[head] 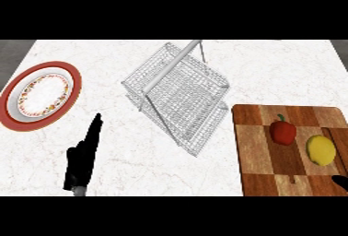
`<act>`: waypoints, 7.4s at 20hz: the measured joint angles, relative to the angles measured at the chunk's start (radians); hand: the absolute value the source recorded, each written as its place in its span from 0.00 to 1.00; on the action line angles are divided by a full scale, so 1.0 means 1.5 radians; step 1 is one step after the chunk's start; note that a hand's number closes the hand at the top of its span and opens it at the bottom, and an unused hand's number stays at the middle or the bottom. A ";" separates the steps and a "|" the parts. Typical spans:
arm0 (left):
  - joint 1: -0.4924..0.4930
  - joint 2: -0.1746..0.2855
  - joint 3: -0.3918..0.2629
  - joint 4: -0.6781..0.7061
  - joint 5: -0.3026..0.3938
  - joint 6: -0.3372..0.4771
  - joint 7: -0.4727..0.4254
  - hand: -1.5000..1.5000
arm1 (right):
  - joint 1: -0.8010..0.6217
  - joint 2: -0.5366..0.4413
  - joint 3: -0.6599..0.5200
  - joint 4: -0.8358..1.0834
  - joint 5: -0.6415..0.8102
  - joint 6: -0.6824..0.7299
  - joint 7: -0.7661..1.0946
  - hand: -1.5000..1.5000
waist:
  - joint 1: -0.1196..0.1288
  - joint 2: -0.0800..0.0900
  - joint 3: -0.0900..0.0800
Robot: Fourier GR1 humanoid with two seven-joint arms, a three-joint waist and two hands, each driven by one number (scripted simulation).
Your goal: Pick the lemon from the cutting board and place it in the tiered basket
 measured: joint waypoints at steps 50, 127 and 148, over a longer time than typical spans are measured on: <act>0.024 -0.017 0.041 0.015 -0.012 -0.014 -0.022 0.50 | -0.414 0.291 -0.244 0.385 0.164 0.332 -0.028 0.00 | -0.034 -0.013 0.005; 0.014 -0.047 0.059 0.002 -0.053 -0.037 0.011 0.50 | -0.799 0.286 0.279 0.254 0.195 0.365 -0.039 1.00 | -0.013 -0.008 0.004; 0.019 -0.045 0.067 0.003 -0.054 -0.055 -0.004 0.50 | -0.773 0.288 0.210 0.392 0.030 -0.072 -0.130 0.00 | -0.010 -0.007 0.006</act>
